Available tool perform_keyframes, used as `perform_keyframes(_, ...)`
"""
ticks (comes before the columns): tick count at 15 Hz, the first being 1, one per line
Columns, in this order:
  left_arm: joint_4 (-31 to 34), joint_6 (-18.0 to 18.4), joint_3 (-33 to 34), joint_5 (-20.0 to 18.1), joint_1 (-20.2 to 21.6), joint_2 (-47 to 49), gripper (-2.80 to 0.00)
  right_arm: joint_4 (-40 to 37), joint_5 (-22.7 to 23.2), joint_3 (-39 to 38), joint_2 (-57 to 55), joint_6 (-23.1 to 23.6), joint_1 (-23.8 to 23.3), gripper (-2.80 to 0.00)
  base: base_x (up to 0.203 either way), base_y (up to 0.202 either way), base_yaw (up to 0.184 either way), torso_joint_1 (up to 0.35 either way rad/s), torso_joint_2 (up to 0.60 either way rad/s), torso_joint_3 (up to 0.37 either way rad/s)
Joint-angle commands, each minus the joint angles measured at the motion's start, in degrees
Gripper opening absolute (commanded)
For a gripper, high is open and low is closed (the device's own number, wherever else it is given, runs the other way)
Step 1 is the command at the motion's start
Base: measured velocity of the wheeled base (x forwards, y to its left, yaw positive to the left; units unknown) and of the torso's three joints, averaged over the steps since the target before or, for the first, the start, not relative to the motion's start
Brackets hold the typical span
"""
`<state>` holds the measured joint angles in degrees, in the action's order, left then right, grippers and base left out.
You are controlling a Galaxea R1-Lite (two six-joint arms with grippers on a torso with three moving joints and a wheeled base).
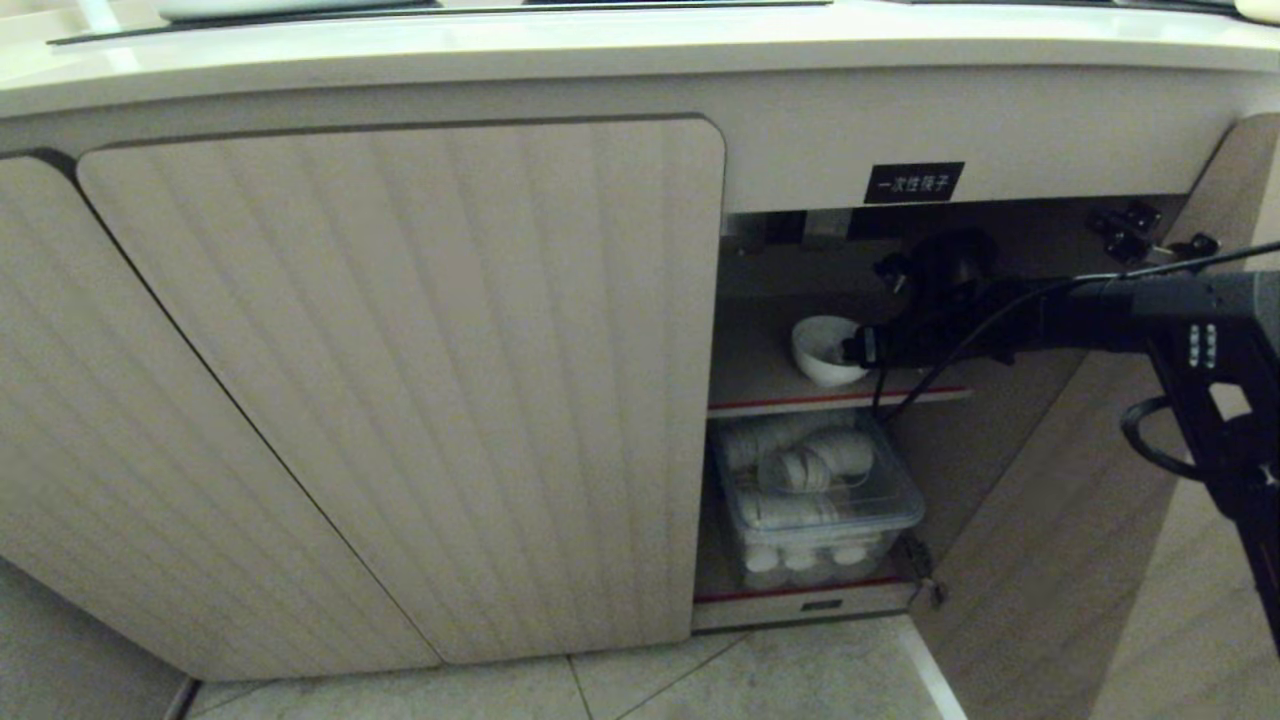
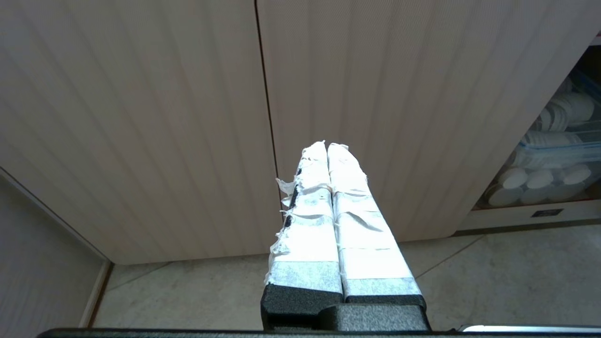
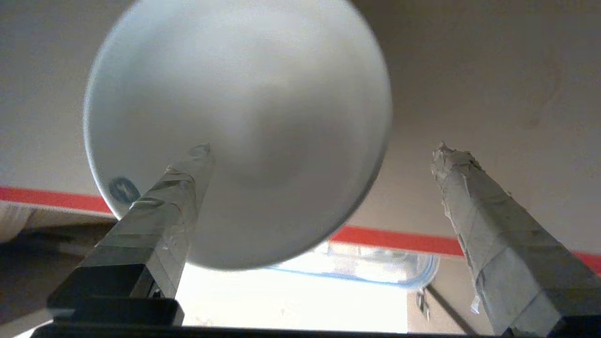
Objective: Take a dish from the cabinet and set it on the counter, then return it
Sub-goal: Take the bowl from the cabinet
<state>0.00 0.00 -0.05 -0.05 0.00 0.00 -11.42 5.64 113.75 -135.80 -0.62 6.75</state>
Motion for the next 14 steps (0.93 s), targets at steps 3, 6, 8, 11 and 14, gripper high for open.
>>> perform_keyframes(3,0.00,0.00,0.05,0.05,0.00,0.00,-2.80,-1.19,0.07,-0.02,0.10,0.01,-0.25,0.00,0.000,0.000,0.000,0.000,0.00,0.000)
perform_keyframes(6,0.00,0.00,0.05,-0.03,0.00,0.00,-2.80,-2.64,0.07,-0.02,0.01,-0.08,-0.43,0.00,0.000,0.000,0.000,0.000,0.00,0.000)
perform_keyframes(8,0.00,0.00,0.05,0.05,0.00,0.00,-2.80,-2.46,0.21,0.07,0.01,-0.08,-0.43,0.00,0.000,0.000,0.000,0.000,0.00,0.000)
perform_keyframes(11,0.00,0.00,0.05,0.05,0.00,0.00,-2.80,-2.81,0.24,0.07,0.02,-0.08,-0.43,0.00,0.000,0.000,0.000,0.000,0.00,0.000)
perform_keyframes(14,0.00,0.00,0.05,-0.01,0.00,0.00,-2.80,-3.65,0.38,0.07,0.78,-0.08,-0.34,0.00,0.000,0.000,0.000,0.000,0.00,0.000)
